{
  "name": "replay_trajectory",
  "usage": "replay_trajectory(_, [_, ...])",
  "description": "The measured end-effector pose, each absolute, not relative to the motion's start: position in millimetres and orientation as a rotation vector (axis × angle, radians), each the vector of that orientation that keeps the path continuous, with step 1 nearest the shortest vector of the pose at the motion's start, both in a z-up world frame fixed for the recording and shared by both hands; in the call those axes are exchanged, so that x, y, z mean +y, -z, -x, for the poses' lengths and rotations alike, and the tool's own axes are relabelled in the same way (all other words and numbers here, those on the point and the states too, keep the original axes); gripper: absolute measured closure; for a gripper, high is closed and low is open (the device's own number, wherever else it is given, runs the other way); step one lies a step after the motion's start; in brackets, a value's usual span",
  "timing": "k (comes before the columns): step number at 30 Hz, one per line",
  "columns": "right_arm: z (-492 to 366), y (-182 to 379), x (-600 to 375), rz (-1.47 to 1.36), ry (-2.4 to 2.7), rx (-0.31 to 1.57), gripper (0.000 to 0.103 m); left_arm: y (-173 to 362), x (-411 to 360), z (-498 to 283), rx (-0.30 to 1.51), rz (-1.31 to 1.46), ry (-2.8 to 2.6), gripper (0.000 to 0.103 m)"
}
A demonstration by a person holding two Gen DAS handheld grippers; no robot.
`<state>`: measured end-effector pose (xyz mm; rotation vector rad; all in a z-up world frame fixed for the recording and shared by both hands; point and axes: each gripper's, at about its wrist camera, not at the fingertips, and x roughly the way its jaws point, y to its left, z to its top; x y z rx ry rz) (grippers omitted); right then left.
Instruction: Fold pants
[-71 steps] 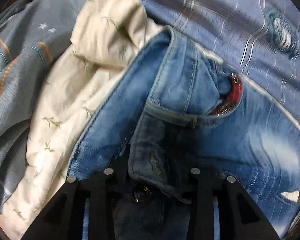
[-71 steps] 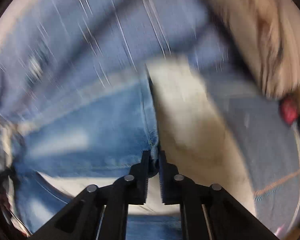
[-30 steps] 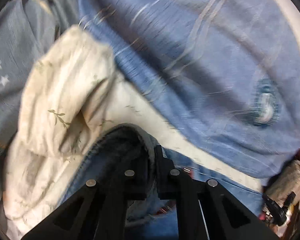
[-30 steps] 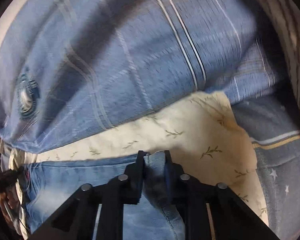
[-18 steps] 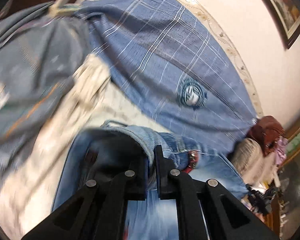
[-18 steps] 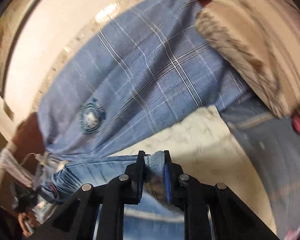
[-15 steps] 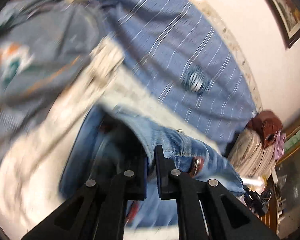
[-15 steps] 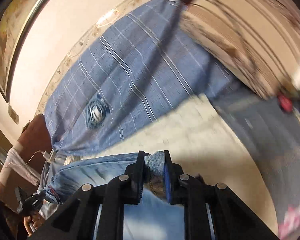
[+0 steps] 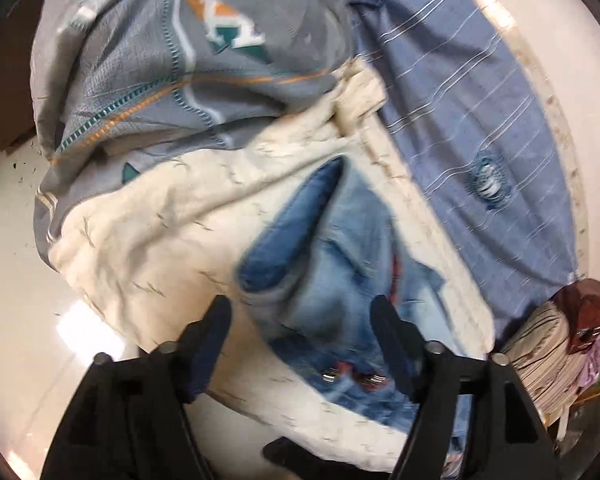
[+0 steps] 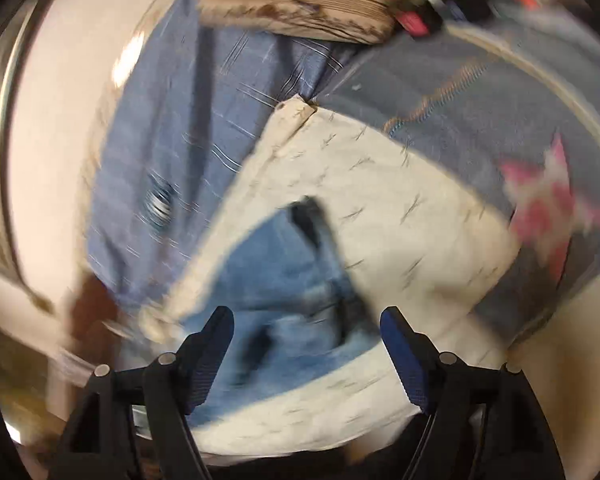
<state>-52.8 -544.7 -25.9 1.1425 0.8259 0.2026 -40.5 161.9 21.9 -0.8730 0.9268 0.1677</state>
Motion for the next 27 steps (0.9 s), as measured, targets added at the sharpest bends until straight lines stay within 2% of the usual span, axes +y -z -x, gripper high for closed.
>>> replay_trajectory(6, [28.9,52.8,-493.1,-1.392,-0.258,0.868,0.025,15.8,106.1,30.4,1.052,0.989,-0.146,0.028])
replay_trajectory(8, [17.1,73.4,-488.5,-1.53,-0.216,0.827,0.025,27.2,104.9,24.1,1.062,1.049,-0.189,0.028])
replay_trajectory(13, [5.0,96.4,-491.4,-1.617,-0.063,0.828,0.025,39.3,115.8,14.5,1.065,1.155,-0.273,0.029])
replay_trajectory(14, [2.7,99.5,-490.3,-1.611,-0.055,0.833,0.025,40.4,118.3,12.2,1.064,1.156,-0.285,0.033])
replay_trajectory(15, [0.6,99.6,-489.4,-1.597,-0.052,0.836,0.028,42.9,121.6,9.3,1.062,1.16,-0.278,0.066])
replay_trajectory(16, [-2.4,98.4,-487.5,-1.565,-0.047,0.847,0.04,46.1,123.3,5.5,1.078,1.162,-0.279,0.086])
replay_trajectory(17, [-8.0,96.4,-484.3,-1.51,-0.049,0.869,0.064,48.8,127.5,5.5,1.084,1.189,-0.28,0.086])
replay_trajectory(19, [-4.7,88.4,-487.1,-1.435,-0.056,0.887,0.083,43.4,127.8,2.3,1.08,1.15,-0.267,0.09])
replay_trajectory(20, [-11.3,76.3,-483.7,-1.355,-0.07,0.9,0.089,35.3,128.4,-0.5,1.076,1.135,-0.255,0.091])
replay_trajectory(23, [-33.0,37.5,-481.1,-1.205,-0.077,0.891,0.091,-0.7,127.8,-16.9,1.027,1.073,-0.214,0.092])
replay_trajectory(27, [-79.9,-52.2,-479.0,-0.971,-0.119,0.76,0.091,-64.0,126.7,-31.2,0.815,0.951,-0.112,0.092])
